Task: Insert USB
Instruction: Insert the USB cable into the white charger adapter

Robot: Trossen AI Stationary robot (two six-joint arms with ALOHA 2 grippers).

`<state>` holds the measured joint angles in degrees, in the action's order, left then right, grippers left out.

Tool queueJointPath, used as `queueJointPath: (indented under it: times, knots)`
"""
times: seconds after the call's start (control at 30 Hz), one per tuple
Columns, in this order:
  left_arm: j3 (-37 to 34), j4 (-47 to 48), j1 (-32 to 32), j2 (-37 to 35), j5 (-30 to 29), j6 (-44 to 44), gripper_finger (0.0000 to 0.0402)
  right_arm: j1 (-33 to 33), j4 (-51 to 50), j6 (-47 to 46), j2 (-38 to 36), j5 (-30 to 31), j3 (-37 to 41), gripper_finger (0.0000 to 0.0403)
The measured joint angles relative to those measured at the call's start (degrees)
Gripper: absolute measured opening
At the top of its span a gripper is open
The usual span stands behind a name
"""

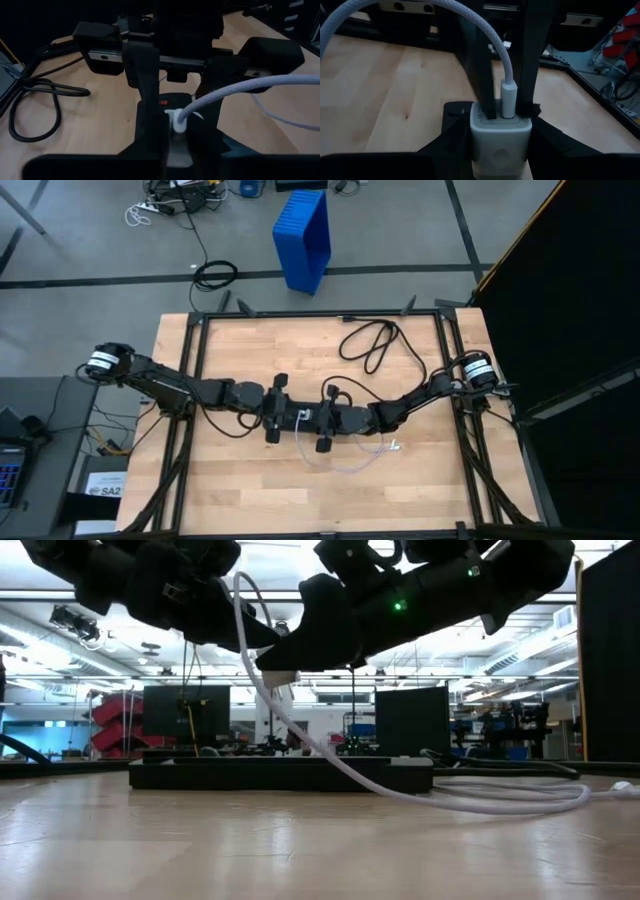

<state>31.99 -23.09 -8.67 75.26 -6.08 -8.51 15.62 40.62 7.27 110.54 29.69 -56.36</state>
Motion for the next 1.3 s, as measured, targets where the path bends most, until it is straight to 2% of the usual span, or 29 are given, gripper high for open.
queueJointPath:
  times: [0.13, 0.27, 0.43, 0.57, 0.77, 0.93, 1.17, 1.3]
  knots:
    - [0.0, -0.1, 0.0, -0.1, 0.6, 0.1, 0.0117, 0.0, -0.2, -0.1, 0.0, 0.3, 0.0, 0.0114]
    - [0.0, -0.1, 0.0, -0.5, 0.6, 0.9, 0.0138, -0.1, -0.2, -0.7, -0.1, 0.5, 0.0, 0.0114]
    - [0.0, -1.0, 0.0, -1.3, 0.1, 0.5, 0.0142, -0.1, -0.1, -1.0, -0.2, 0.3, -0.1, 0.0114]
    - [0.0, -0.8, -0.1, -3.0, -3.4, 0.3, 0.0142, -0.1, -0.2, -1.1, -0.3, 0.4, -0.2, 0.0114]
    - [0.0, -0.6, -0.1, -3.2, -3.5, 0.2, 0.0141, -0.1, -0.6, -1.1, -0.3, 0.2, -0.1, 0.0114]
    - [0.0, -0.3, -0.1, -3.2, -3.2, -0.1, 0.0114, -0.1, -0.7, -1.1, -0.3, 0.3, -0.1, 0.0114]
    - [0.0, 0.2, -0.2, -3.3, -2.3, -1.9, 0.0017, -0.2, -0.9, -1.2, -0.2, 0.6, 0.0, 0.0114]
    - [0.1, 1.7, -0.2, -3.4, -2.2, -2.0, 0.0009, -0.2, -0.7, -0.5, -0.1, 0.3, 0.0, 0.0114]
